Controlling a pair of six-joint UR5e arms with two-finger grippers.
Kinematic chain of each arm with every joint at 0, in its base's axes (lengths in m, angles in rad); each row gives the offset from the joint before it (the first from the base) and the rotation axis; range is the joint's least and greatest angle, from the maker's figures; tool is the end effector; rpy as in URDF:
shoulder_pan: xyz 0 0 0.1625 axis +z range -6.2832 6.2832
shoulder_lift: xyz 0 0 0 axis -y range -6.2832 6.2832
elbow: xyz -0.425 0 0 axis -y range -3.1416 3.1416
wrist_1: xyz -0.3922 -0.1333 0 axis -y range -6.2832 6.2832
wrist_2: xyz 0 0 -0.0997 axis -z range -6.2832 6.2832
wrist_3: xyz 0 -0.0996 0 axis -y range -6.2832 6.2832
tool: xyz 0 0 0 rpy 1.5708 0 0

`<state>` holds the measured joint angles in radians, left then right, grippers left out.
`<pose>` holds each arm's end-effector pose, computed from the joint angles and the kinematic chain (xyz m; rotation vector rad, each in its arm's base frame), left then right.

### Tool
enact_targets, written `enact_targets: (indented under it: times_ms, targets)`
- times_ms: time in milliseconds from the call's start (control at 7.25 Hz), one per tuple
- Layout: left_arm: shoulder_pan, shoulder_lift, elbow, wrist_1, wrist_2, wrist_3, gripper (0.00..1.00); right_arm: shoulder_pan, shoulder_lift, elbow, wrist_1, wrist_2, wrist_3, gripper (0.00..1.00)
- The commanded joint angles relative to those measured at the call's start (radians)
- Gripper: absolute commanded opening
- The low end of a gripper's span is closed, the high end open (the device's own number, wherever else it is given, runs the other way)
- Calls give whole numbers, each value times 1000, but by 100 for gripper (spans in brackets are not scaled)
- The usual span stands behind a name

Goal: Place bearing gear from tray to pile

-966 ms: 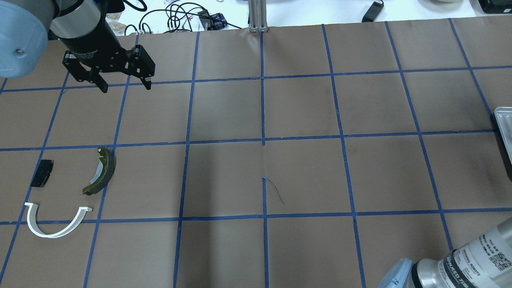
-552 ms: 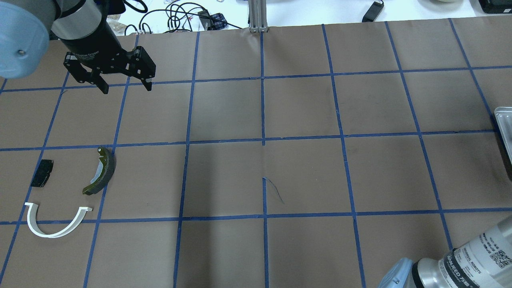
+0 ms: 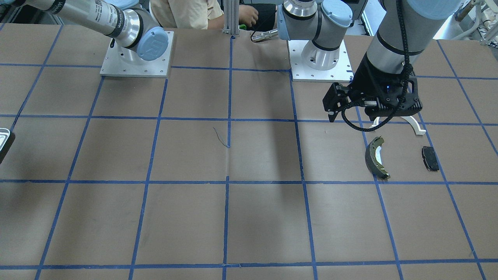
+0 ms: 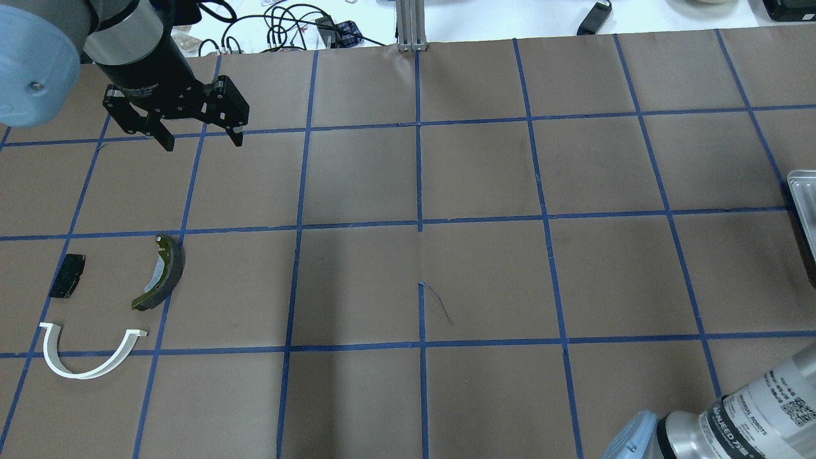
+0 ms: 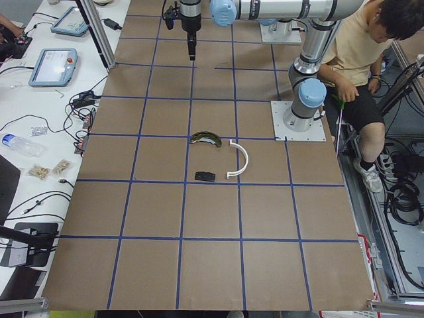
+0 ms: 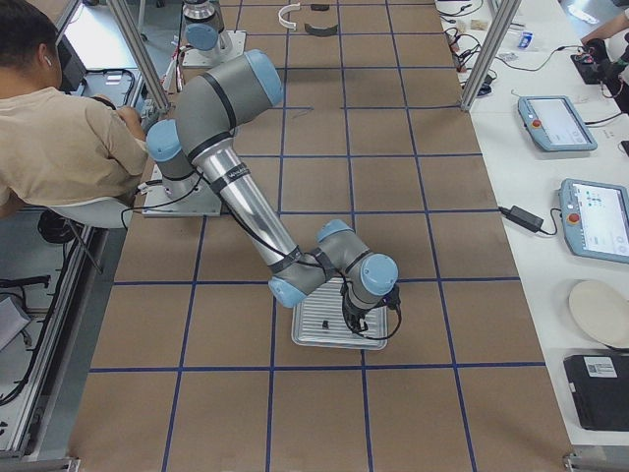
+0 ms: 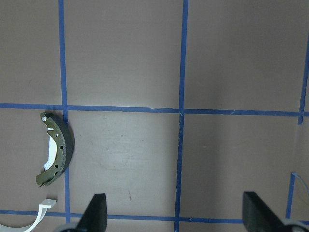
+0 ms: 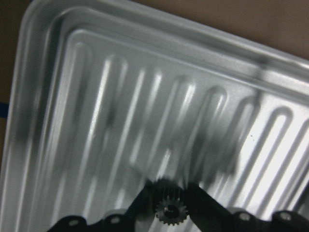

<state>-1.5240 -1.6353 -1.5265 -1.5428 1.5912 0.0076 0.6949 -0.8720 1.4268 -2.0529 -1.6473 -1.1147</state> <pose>-0.1068 -0.5256 0.4799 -0.0613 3.1204 -0.0113 -0.4564 -0.5441 0.1750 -0.3757 3.0953 0.1618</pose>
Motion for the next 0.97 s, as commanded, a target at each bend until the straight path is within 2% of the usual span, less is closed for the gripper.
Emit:
enact_targets:
  times_ms: [0,276,552,690,828]
  targets:
    - [1,0,-1,0,1,0,100,2,-12,0,4,-2,6,29]
    - [1,0,0,0,1,0,100,52,-112,0,20,18,91,25]
    - [1,0,0,0,1,0,100,240,-189,4,66,17,243,24]
    - [1,0,0,0,1,0,100,358,-217,3,129,47,439,24]
    - [1,-3,0,0,1,0,100,493,-229,6,134,44,604,24]
